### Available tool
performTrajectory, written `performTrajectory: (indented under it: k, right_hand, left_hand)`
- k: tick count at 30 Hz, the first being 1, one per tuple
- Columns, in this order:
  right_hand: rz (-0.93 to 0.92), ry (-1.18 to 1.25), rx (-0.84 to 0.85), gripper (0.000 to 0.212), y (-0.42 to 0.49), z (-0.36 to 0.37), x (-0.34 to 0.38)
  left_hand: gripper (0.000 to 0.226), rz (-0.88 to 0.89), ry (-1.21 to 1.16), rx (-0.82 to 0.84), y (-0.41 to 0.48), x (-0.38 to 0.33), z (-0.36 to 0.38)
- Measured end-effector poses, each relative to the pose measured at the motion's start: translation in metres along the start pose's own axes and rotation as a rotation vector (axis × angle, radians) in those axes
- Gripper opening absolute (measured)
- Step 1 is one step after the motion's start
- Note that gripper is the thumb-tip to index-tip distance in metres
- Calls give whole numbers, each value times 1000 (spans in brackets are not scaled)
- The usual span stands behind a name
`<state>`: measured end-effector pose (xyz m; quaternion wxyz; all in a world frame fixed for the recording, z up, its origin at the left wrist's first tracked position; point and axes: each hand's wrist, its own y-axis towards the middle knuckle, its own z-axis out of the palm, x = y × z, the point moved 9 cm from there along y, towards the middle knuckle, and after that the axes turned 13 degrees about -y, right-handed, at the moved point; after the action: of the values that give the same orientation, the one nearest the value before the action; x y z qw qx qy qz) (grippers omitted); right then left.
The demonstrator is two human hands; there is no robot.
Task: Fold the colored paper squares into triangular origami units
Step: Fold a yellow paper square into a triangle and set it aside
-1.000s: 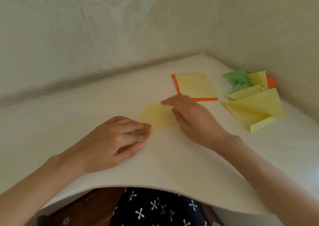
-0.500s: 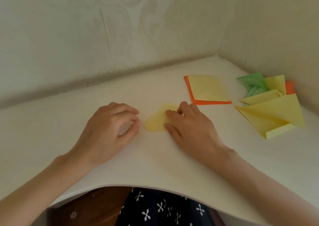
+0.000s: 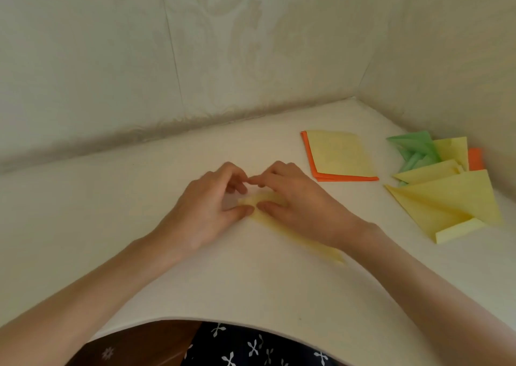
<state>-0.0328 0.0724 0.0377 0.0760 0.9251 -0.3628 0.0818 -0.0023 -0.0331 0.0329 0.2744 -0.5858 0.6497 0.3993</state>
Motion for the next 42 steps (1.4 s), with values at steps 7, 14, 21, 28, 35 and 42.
performTrajectory:
  k: [7,14,21,28,35,42]
  right_hand:
    - [-134,243,27,15,22,6,12]
    - [-119,334,-31,8,21,10,6]
    - [-184,315,-78,10,20,9,6]
    - [-278,206,-129,10,16,4,11]
    - [-385,66,-216,14,8,-2,15]
    - [-460,-77,-302,21,6,0,26]
  left_hand:
    - [30,259,279,-36,-19,-12,-14]
    - [28,549,464,218,-44,-23,3]
    - [34,470,452,184,-44,-18,-2]
    - [34,422,409,224,-42,-14,-1]
    - [34,423,407,230,-42,-16,0]
    - [35,445,414,159,-43,-18,-6]
